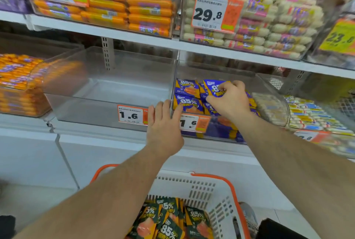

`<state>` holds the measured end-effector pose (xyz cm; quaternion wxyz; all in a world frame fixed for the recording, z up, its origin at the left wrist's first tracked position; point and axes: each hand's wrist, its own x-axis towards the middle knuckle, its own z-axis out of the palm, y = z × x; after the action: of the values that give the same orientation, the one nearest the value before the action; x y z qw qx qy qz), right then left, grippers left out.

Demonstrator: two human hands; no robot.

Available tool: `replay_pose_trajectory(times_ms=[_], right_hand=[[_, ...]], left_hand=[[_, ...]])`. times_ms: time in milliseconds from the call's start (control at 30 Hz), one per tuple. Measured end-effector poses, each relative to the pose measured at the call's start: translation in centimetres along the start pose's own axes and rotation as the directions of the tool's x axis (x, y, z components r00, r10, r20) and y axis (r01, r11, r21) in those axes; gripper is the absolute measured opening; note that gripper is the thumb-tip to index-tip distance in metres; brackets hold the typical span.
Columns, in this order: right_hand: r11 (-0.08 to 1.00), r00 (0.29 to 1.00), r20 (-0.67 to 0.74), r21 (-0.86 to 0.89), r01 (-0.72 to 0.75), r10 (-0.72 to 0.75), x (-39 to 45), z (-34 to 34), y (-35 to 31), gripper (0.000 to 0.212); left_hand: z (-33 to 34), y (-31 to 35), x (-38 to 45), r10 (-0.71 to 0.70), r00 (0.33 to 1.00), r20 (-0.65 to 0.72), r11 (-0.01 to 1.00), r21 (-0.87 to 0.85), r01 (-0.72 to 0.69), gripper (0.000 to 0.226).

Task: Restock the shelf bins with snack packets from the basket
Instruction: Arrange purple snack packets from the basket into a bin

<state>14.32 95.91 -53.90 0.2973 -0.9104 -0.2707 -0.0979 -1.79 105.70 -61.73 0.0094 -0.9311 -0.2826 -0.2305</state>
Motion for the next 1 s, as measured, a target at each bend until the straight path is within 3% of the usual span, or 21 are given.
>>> replay_pose_trajectory(times_ms=[167, 233, 400, 467, 633, 900, 1000], right_hand=[[0.985, 0.984, 0.153, -0.157, -0.065, 0.09, 0.7, 2.5, 0.7, 0.059], [0.971, 0.967, 0.216, -0.222, -0.086, 0.135, 1.3, 2.9, 1.0, 0.062], [0.945, 0.914, 0.341, -0.308, -0.112, 0.22, 2.0, 3.4, 0.9, 0.051], [0.939, 0.912, 0.329, -0.316, -0.137, 0.244, 2.1, 3.5, 0.9, 0.046], [0.911, 0.907, 0.287, -0.364, -0.194, 0.308, 1.7, 3.6, 0.7, 0.068], [0.892, 0.887, 0.298, -0.392, -0.224, 0.354, 1.6, 3.4, 0.5, 0.079], [0.924, 0.956, 0.127, -0.317, -0.213, 0.263, 0.1, 2.7, 0.1, 0.071]], left_hand=[[0.5, -0.3, 0.1, 0.014, 0.998, -0.059, 1.0, -0.022, -0.015, 0.086], [0.3, -0.2, 0.0, 0.015, 1.0, -0.015, 1.0, -0.019, -0.015, 0.087], [0.2, -0.2, 0.0, 0.021, 1.0, -0.013, 0.999, -0.026, -0.021, 0.088], [0.1, -0.3, 0.0, 0.02, 1.0, 0.003, 0.999, -0.025, -0.02, 0.088], [0.2, -0.3, 0.0, 0.028, 1.0, 0.005, 0.999, -0.034, -0.028, 0.089], [0.2, -0.2, 0.1, 0.025, 1.0, 0.016, 0.999, -0.02, -0.025, 0.091], [0.2, -0.1, 0.2, 0.02, 0.999, 0.045, 1.0, -0.016, -0.019, 0.097]])
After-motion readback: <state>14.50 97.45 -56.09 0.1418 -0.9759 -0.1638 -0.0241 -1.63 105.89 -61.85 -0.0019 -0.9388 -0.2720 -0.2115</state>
